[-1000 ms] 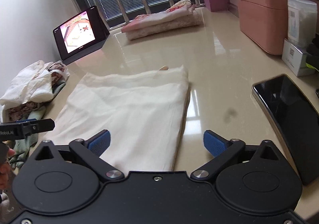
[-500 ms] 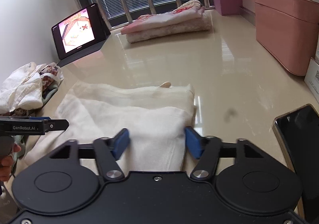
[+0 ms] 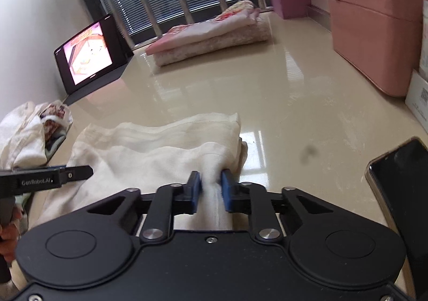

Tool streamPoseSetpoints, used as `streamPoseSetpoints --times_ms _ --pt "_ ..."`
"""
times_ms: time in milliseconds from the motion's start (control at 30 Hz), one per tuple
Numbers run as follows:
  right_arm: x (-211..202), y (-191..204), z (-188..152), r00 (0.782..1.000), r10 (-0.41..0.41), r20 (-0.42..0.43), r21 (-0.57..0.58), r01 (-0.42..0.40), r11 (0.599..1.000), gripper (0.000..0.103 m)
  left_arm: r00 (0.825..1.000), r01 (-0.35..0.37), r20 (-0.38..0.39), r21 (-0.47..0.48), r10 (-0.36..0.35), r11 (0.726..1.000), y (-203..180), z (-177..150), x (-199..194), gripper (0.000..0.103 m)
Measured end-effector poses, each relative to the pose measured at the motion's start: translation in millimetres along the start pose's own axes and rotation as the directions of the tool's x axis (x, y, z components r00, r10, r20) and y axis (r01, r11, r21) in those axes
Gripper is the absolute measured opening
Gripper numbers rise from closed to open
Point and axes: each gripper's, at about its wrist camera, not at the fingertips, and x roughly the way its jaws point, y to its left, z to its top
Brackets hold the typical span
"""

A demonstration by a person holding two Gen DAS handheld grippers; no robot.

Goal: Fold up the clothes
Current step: 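Close both grippers on the edge of the folded cream garment, then lift the folded garment with both grippers and carry it to the clothes stack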

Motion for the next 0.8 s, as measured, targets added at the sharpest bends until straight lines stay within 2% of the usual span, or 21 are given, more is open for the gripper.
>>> streamPoseSetpoints --times_ms 200,433,800 --pt "1 3 -2 0.999 0.053 -0.002 0.039 -0.053 0.998 0.003 0.998 0.064 0.018 -0.061 -0.063 0.996 1 -1 -3 0.009" --pt "-15 6 2 0.994 0.093 0.061 0.050 -0.096 0.994 0.003 0.991 0.100 0.093 -0.055 -0.095 0.993 0 7 -25 0.008" --pt "-50 24 25 0.979 0.123 0.164 -0.016 -0.122 0.992 0.002 0.976 0.110 0.188 -0.001 -0.108 0.994 -18 21 -63 0.008"
